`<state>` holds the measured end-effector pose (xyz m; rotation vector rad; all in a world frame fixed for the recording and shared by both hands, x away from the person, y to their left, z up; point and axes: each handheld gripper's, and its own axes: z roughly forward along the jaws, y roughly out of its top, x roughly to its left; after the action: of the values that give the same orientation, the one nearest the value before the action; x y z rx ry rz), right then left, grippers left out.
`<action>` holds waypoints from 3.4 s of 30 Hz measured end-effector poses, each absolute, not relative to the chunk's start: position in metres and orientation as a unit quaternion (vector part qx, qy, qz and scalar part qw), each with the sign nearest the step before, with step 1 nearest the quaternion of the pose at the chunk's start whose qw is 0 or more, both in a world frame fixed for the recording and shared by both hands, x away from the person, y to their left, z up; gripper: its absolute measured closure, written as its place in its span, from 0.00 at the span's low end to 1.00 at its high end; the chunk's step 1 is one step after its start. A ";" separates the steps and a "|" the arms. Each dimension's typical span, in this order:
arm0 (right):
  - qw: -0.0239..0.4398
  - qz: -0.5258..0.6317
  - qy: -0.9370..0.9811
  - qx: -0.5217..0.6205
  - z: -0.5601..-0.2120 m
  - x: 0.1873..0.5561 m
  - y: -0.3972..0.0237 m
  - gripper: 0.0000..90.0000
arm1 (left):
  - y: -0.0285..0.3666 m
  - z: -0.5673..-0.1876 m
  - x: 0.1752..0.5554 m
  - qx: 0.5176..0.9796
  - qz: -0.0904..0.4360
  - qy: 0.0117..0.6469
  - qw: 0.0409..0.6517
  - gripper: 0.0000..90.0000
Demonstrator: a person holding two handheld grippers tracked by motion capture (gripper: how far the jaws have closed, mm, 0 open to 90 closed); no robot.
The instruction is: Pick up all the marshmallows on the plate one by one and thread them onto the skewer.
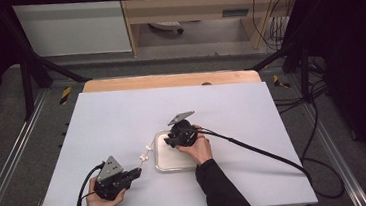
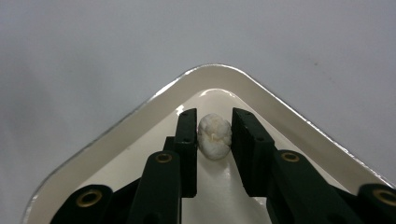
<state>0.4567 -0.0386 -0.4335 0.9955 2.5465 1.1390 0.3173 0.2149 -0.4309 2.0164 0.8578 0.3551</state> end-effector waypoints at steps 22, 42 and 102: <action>0.012 0.531 0.784 0.321 -0.374 0.418 -0.092 0.82 | 0.208 -0.428 0.312 0.813 0.145 0.331 0.456 0.98; -0.058 0.602 0.737 0.302 -0.365 0.407 -0.098 0.82 | 0.199 -0.429 0.309 0.818 0.143 0.312 0.461 0.98; -0.107 0.607 0.739 0.272 -0.398 0.394 -0.074 0.88 | 0.192 -0.434 0.307 0.831 0.133 0.304 0.447 0.99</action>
<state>0.3939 -0.0741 -0.3977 0.9169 2.4944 2.0508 0.3070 0.1916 -0.4341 2.0563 0.7530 0.3303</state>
